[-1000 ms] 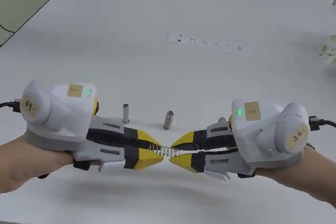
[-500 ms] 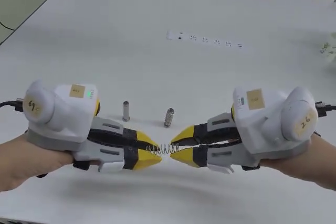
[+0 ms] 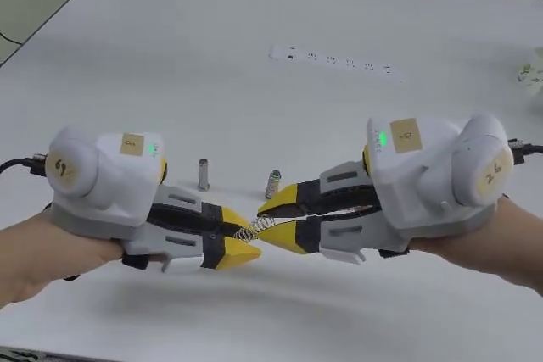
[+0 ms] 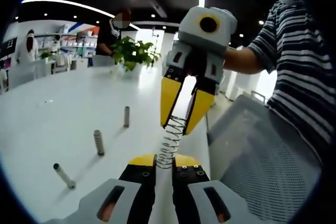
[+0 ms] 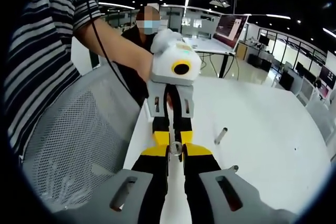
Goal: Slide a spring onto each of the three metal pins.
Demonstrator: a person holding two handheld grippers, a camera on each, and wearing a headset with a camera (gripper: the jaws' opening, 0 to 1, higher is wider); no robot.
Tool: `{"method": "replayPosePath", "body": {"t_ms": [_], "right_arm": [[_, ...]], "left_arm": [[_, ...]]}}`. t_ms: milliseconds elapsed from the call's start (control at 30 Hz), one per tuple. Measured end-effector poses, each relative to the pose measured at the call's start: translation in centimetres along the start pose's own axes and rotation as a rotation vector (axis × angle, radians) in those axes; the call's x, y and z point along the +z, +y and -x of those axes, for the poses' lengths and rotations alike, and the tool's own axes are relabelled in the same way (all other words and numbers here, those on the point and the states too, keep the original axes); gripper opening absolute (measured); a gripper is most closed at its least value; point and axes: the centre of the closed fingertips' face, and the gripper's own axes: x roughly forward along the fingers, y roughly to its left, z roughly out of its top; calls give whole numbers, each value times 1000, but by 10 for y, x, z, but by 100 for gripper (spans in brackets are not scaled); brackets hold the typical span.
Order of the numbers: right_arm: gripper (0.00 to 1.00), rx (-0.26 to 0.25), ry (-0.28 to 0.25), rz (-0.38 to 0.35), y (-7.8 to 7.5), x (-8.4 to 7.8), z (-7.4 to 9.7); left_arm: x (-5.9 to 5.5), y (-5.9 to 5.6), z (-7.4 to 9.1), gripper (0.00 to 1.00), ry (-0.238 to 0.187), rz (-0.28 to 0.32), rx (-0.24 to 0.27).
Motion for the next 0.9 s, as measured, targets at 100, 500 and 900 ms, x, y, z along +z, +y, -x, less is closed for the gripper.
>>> {"method": "replayPosePath", "body": {"t_ms": [100, 500, 900], "right_arm": [[8, 0, -13, -4, 0, 5, -3], [8, -10, -38, -28, -2, 12, -9], [8, -11, -50, -63, -3, 13, -8]], "left_arm": [[1, -2, -2, 3, 4, -6, -3], [2, -2, -6, 3, 9, -15, -9], [1, -2, -4, 4, 11, -7, -4]]}}
